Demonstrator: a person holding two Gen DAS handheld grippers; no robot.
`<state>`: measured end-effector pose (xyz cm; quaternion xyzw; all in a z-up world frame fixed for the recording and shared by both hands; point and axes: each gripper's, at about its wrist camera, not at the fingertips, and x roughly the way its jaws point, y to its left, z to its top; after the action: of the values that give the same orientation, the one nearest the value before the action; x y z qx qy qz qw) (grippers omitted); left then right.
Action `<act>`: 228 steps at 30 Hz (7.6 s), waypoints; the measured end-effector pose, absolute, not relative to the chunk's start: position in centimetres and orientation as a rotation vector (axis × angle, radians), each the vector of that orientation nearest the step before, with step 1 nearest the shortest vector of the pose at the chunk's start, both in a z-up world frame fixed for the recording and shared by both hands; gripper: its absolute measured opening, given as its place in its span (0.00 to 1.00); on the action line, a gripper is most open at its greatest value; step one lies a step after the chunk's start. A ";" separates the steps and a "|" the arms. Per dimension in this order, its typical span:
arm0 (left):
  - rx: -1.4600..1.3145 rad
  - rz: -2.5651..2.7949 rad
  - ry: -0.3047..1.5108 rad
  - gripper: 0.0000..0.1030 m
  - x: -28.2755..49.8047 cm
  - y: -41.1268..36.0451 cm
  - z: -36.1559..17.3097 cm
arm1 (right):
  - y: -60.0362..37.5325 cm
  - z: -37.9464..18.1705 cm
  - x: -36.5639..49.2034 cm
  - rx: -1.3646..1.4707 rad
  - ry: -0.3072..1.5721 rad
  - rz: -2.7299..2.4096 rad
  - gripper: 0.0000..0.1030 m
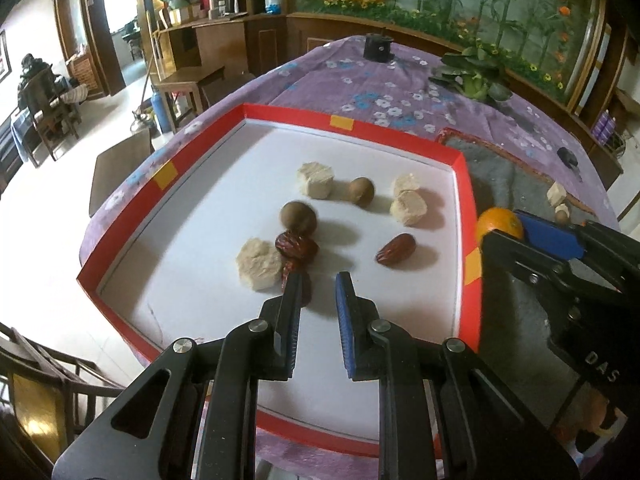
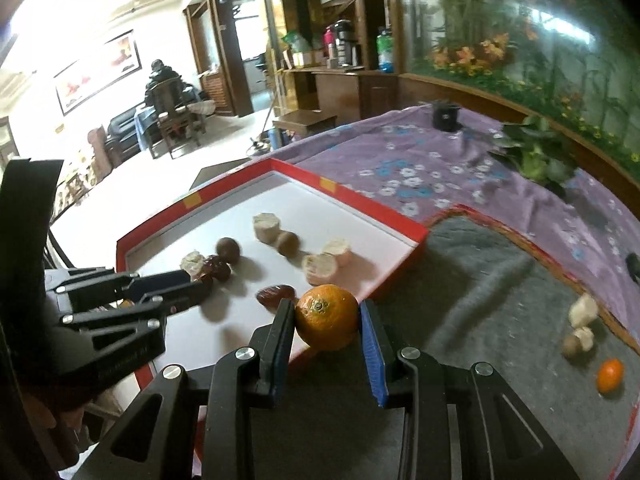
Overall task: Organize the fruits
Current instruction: 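Carry date and orange into the red tray and open both tools, then withdraw both open tools back over the felt, then grasp a brown ball with left tool while right tool grasps the last orange, then carry ball and orange into the red tray and open both tools, then withdraw both open tools back over the felt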
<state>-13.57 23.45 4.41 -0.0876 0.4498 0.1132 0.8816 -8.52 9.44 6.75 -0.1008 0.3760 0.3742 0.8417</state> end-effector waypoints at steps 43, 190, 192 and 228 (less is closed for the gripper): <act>-0.129 0.070 0.890 0.59 -8.2 13.3 6.6 | -1.2 7.8 -6.9 -0.098 0.766 0.611 0.46; -0.155 0.216 0.901 0.57 -10.1 21.1 4.8 | 12.5 5.5 -1.0 -0.237 0.805 0.747 0.44; -0.146 0.213 0.896 0.57 -9.9 20.4 5.1 | 10.9 6.0 -1.8 -0.231 0.786 0.715 0.47; -0.114 -0.127 1.038 0.56 3.6 -2.1 3.0 | -17.8 4.0 -1.3 0.030 0.830 0.267 0.49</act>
<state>3.59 -2.14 3.02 -0.0543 0.4954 -0.0606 0.8648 -1.30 -17.76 3.99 0.0143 0.4021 0.1293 0.9063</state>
